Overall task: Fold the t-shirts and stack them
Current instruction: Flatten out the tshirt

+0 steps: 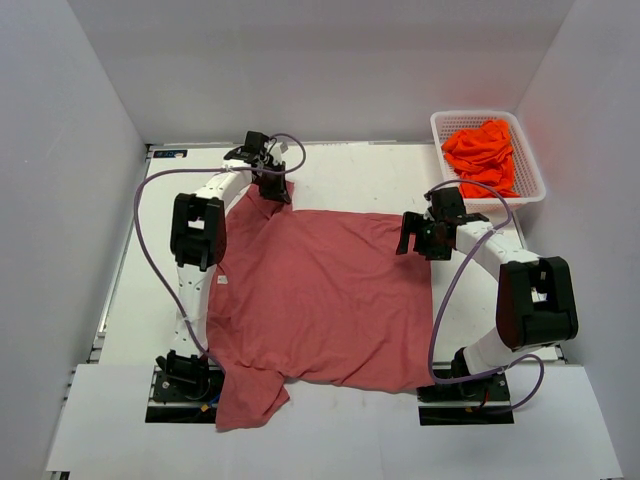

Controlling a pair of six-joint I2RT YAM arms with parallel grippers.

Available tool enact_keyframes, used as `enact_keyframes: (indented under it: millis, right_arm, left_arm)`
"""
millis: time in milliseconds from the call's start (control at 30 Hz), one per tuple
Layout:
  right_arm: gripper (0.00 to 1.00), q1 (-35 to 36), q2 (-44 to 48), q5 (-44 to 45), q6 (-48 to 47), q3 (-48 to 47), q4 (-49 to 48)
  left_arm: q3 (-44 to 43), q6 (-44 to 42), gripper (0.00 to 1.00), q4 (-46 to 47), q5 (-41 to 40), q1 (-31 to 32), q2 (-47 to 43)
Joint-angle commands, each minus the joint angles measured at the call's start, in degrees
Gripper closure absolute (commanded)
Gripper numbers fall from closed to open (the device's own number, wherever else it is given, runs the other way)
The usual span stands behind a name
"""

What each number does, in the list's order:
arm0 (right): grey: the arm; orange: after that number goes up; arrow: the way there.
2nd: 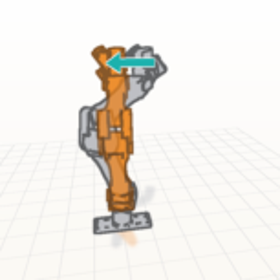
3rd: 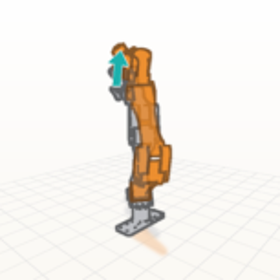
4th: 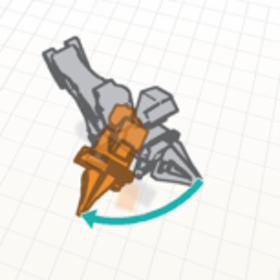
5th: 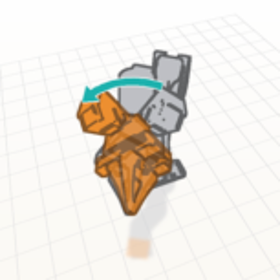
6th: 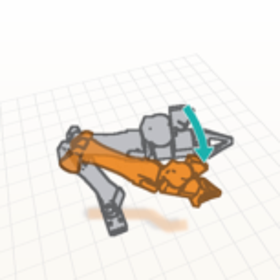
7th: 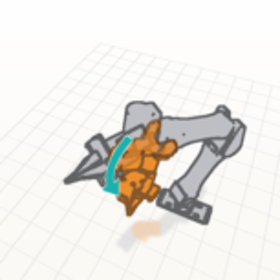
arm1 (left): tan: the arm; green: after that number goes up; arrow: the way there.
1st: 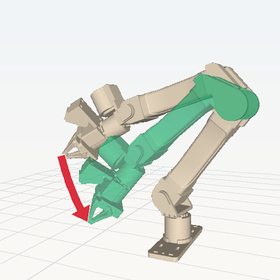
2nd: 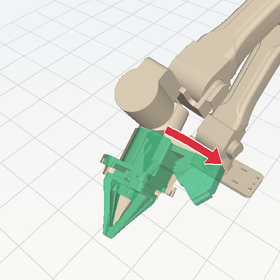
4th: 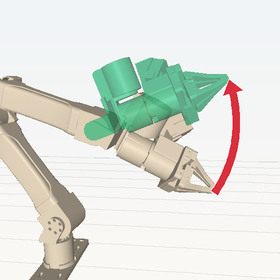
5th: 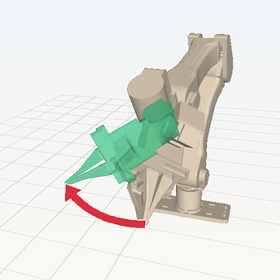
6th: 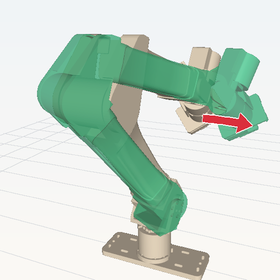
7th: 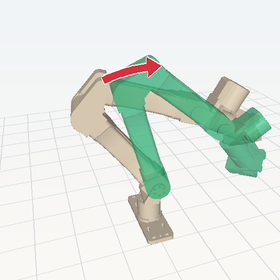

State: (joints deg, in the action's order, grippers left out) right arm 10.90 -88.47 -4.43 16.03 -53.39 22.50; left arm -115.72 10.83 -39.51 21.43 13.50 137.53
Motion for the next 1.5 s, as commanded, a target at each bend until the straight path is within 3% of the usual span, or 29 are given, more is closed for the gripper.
enact_keyframes:
  millis: [0,167,367,567,600,667,733,900,1067,1200,1233,1300,1333,1467]
  right_arm:
    - [0.10,0.00,-0.21,0.47,-0.83,-0.05,-0.62]
    - [0.10,-0.09,-0.83,0.21,-0.91,0.04,-0.88]
    - [0.10,-0.09,-0.92,0.03,-0.83,0.30,-1.14]
    - [0.10,0.00,-1.80,-0.58,-0.48,-0.14,-1.06]
    - [0.10,-0.08,-2.15,-0.76,-0.30,-0.31,-0.97]
    - [0.10,-0.09,-2.32,-0.94,-0.12,-0.58,-0.97]
    - [0.10,0.09,-2.33,-0.85,-0.12,-0.93,-0.88]
    - [0.10,0.96,0.04,-0.06,-4.06,-2.95,-1.31]
    - [0.10,6.57,-2.31,-1.02,-11.88,-11.38,-1.41]
    - [0.10,11.07,-12.51,-5.94,-15.76,-25.69,-0.71]
    - [0.10,12.38,-16.35,-8.12,-15.68,-33.11,-0.44]
    - [0.10,14.49,-21.82,-9.80,-17.86,-38.26,-0.09]
    - [0.10,15.03,-23.75,-10.51,-18.31,-46.55,0.17]
    - [0.10,18.89,-39.55,-11.92,-18.67,-63.31,2.45]
  left_arm:
    - [-0.65,1.83,1.00,2.85,0.55,0.57,-3.76]
    - [0.50,1.22,1.00,5.67,1.60,1.79,-5.35]
    - [-5.47,-5.90,1.00,2.60,2.30,6.27,-3.25]
    - [-10.31,-9.34,1.00,-1.36,-5.51,10.84,0.45]
    - [-10.31,-9.34,0.78,-1.36,-6.31,10.85,0.45]
    - [-10.31,-9.95,0.23,-1.97,-9.29,11.99,0.45]
    - [-10.31,-8.73,0.00,-1.98,-12.36,11.99,-0.86]
    - [-4.09,-0.67,0.00,-0.05,-16.42,10.50,-9.55]
    - [11.20,11.91,0.00,1.80,-26.08,6.29,-24.74]
    - [24.00,23.59,0.00,-0.04,-23.39,1.11,-30.29]
    - [26.49,24.93,0.00,1.26,-22.76,0.40,-31.09]
    - [32.97,26.52,0.00,3.81,-20.03,-0.92,-33.02]
    - [34.76,26.52,0.00,7.13,-18.89,-1.71,-33.55]
    - [37.76,27.05,0.00,11.29,-15.20,-2.25,-33.56]
